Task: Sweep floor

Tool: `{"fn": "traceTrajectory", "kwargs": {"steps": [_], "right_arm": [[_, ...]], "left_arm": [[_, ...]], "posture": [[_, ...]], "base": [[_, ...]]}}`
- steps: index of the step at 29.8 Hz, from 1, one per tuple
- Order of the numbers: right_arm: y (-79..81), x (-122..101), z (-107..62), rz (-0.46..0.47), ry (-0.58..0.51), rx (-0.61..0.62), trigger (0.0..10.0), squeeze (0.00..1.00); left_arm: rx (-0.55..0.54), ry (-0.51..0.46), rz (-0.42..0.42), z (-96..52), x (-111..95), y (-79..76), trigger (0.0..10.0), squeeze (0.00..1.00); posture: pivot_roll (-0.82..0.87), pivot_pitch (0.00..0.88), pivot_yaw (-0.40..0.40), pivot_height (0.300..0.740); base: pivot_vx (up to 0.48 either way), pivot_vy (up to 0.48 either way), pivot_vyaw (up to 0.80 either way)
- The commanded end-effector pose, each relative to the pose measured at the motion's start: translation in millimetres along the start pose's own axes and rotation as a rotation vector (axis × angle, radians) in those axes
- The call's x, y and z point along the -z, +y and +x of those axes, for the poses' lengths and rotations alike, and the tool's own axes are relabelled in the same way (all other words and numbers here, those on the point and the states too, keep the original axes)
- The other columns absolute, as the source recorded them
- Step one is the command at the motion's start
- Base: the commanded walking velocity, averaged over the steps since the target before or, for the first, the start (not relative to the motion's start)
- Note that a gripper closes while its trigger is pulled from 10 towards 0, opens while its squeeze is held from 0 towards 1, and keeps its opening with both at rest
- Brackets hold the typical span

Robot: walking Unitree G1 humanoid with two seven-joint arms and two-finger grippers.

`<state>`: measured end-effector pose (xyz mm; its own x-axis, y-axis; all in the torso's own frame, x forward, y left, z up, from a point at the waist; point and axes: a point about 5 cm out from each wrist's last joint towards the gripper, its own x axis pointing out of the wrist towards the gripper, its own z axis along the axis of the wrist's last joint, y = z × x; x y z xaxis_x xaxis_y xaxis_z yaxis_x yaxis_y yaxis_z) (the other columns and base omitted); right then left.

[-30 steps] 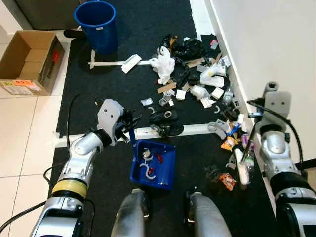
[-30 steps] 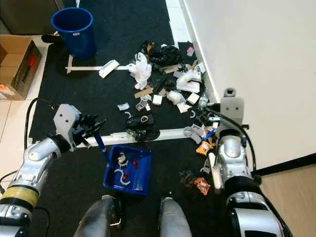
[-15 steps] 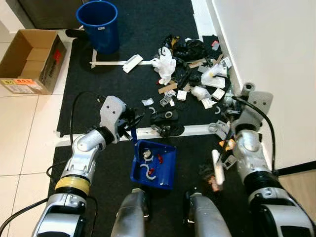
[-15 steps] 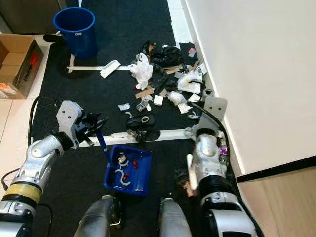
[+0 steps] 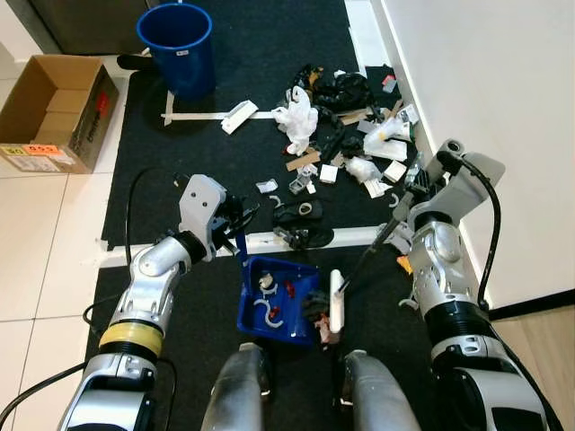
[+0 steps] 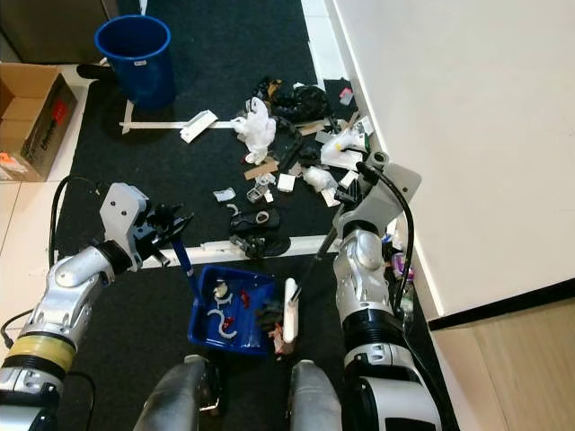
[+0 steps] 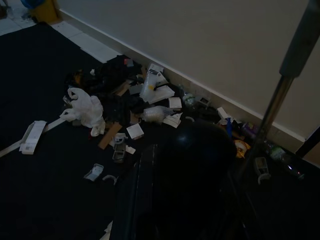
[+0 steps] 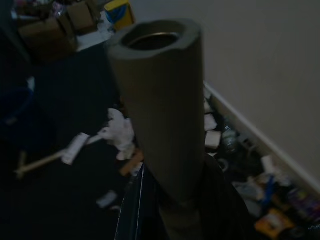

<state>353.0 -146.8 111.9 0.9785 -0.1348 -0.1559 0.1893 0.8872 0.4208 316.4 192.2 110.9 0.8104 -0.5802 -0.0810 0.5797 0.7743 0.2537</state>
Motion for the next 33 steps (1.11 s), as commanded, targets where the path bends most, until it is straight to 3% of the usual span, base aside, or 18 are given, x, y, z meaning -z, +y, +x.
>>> {"fn": "traceTrajectory", "kwargs": {"steps": [1,9,11,18,23,26,30,33], "right_arm": [[8.1,-7.6,-1.5,0.123,-0.014,-0.034,10.0,0.0],[19.5,-29.3,-2.1,0.165,-0.063,-0.118,10.0,0.0],[20.8,-33.2,-2.6,0.14,-0.078,-0.133,10.0,0.0],[11.3,-63.5,-2.2,-0.111,-0.212,-0.167,10.0,0.0],[10.5,-72.7,-3.0,-0.133,-0.241,-0.176,10.0,0.0],[5.9,-89.2,-2.4,-0.172,-0.287,-0.175,10.0,0.0],[0.1,-92.0,-0.5,-0.203,-0.294,-0.156,10.0,0.0],[-5.8,-88.3,3.0,-0.235,-0.282,-0.14,10.0,0.0]], "left_arm": [[0.02,0.032,-0.034,-0.2,9.5,-9.3,10.0,0.0],[0.012,0.033,-0.031,-0.6,9.3,-6.9,10.0,0.0],[0.009,0.032,-0.03,-1.1,9.0,-6.0,10.0,0.0],[-0.101,-0.027,-0.071,-9.0,-4.4,6.0,10.0,0.0],[-0.15,-0.047,-0.087,-11.5,-9.9,8.9,10.0,0.0],[-0.181,-0.107,-0.1,-21.0,-31.5,2.1,10.0,0.0],[-0.252,-0.129,-0.056,-28.5,-46.3,-0.7,10.0,0.0],[-0.225,-0.171,0.04,-30.5,-58.2,-4.2,10.0,0.0]], "posture": [[-0.02,0.221,-0.056,0.74],[-0.02,0.22,-0.055,0.74],[-0.02,0.22,-0.055,0.74],[-0.02,0.221,-0.045,0.74],[-0.02,0.223,-0.042,0.74],[-0.01,0.226,-0.046,0.74],[0.0,0.226,-0.05,0.74],[0.01,0.226,-0.053,0.74]], "base": [[0.0,0.0,0.0],[0.0,0.0,0.0],[0.0,0.0,0.0],[0.0,0.0,0.0],[0.0,0.0,0.0],[0.0,0.0,0.0],[0.0,0.0,0.0],[0.0,0.0,0.0]]}}
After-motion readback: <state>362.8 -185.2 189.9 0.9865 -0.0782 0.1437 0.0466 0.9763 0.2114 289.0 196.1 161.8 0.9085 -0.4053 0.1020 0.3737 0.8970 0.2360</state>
